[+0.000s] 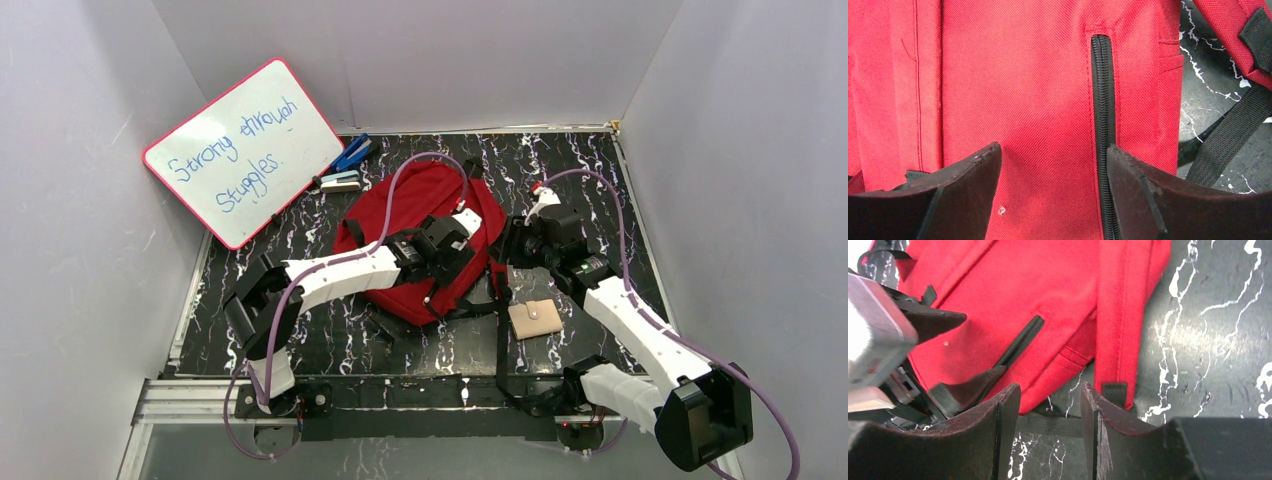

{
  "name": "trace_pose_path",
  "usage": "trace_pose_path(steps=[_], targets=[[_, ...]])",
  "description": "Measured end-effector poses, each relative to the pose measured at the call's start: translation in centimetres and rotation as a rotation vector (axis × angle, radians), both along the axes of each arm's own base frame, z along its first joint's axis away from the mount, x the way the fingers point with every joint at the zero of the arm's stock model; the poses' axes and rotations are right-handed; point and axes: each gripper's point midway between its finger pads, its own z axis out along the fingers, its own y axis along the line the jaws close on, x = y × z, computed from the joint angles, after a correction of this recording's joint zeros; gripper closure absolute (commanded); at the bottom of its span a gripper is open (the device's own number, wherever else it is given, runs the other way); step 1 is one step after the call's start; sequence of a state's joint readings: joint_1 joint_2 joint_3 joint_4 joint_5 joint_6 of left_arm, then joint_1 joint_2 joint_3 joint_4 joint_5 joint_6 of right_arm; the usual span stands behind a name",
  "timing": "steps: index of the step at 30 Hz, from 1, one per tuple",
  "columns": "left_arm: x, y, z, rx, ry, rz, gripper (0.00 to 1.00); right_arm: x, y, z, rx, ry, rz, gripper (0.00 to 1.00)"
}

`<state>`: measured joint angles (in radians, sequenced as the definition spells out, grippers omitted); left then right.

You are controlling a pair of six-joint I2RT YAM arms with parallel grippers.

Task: Pack the student bag
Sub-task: Pick up the personal item from the center of the board.

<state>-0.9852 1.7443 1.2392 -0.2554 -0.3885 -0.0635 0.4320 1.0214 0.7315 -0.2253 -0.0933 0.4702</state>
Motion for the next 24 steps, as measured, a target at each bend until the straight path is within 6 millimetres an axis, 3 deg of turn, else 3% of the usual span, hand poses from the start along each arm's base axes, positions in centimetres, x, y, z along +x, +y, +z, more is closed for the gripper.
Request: trace_pose_path(steps=[4, 10, 14, 24], targets=[[0.2, 0.2, -0.1, -0.006, 0.011, 0.003, 0.42, -0.8, -0.6, -1.2, -0.02, 0.057, -0.021, 0.43], [0.6, 0.9, -0.3, 0.008, 0.016, 0.01, 0.48, -1.6, -2.1, -2.4, -0.056, 0.124, -0.104, 0.42], [0.9, 1.2, -0.3, 0.011, 0.015, 0.017, 0.34, -2.0, -2.7, -2.3, -0.054, 0.14, -0.154, 0.42], [1.4, 1.7, 1.1, -0.059, 0.033, 0.04, 0.28, -2.3, -2.8, -1.9, -0.034, 0.146, -0.174, 0.41]])
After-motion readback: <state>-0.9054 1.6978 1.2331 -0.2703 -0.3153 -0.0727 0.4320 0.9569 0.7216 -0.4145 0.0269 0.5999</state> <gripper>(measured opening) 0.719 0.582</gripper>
